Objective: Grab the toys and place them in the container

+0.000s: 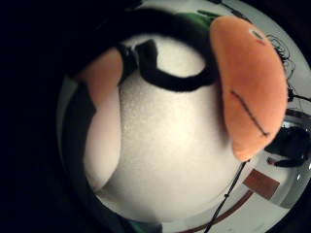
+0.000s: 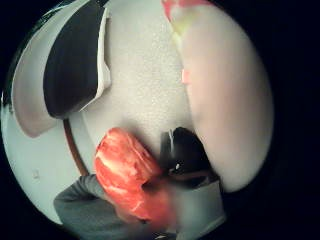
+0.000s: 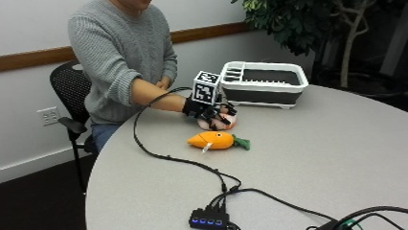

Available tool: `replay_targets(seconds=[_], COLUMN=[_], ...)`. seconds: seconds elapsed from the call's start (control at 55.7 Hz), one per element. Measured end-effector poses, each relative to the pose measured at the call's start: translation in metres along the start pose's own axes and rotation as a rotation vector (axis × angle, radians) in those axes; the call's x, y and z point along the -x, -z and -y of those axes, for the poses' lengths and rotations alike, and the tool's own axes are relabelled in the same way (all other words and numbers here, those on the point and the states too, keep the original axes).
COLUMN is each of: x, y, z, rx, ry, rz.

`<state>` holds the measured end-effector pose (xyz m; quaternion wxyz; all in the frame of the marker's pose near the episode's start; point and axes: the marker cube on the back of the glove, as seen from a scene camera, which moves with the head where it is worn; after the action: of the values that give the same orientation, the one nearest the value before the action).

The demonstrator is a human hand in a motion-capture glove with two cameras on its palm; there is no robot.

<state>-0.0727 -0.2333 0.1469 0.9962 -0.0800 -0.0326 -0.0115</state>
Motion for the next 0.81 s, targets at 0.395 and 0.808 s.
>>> replay_targets(seconds=[0.395, 0.808], x=[-0.009, 0.061], y=[0.085, 0.225], z=[0.008, -0.009], rx=[-0.336, -0.434], ry=[0.011, 0.18], rz=[0.094, 0.164])
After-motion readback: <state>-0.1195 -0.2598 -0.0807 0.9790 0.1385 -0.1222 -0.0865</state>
